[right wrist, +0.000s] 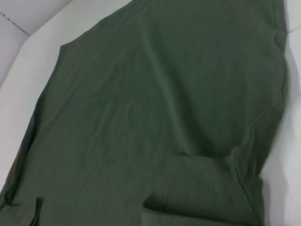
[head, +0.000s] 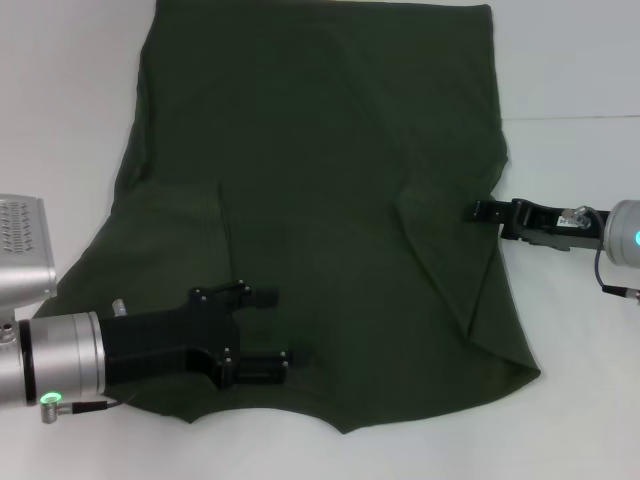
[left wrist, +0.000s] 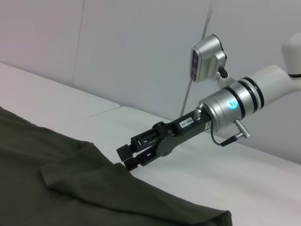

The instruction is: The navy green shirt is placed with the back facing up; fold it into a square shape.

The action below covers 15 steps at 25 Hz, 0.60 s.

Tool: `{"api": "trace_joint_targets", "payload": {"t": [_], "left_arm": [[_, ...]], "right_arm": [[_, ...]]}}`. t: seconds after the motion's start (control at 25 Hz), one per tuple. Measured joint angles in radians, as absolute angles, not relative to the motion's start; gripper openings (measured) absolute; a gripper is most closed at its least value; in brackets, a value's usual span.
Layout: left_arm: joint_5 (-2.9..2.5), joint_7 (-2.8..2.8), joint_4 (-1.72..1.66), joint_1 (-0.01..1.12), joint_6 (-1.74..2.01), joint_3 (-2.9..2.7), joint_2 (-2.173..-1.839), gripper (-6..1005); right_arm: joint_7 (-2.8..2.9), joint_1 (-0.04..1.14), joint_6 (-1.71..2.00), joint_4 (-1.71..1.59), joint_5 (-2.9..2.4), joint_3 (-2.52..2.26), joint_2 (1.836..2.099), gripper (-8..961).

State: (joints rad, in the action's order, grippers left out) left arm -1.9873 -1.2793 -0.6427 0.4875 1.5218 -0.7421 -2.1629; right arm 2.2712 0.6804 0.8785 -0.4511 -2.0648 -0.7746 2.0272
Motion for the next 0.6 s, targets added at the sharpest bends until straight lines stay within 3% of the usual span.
{"api": "trace_joint_targets", "payload": {"t": [0.16,0.4,0.6], "left_arm": [[-1.990,-1.279,-0.644,0.488,1.522,-0.740,-2.163,916],[-1.991,-1.279,-0.646,0.488,1.522,-0.738,-2.163,916],[-1.991,-1.279,-0.647,0.488,1.522,-0.738,-2.163,917]], "right_arm": [[2.271,0.692,0.836,-0.450,-2.065,-0.778,2.044,800],[2.270,0.698,0.823,-0.449,-2.061,-0.778,2.048,784],[2.244,0.704,0.828,-0.449,-2.060,-0.778,2.049,556]]}}
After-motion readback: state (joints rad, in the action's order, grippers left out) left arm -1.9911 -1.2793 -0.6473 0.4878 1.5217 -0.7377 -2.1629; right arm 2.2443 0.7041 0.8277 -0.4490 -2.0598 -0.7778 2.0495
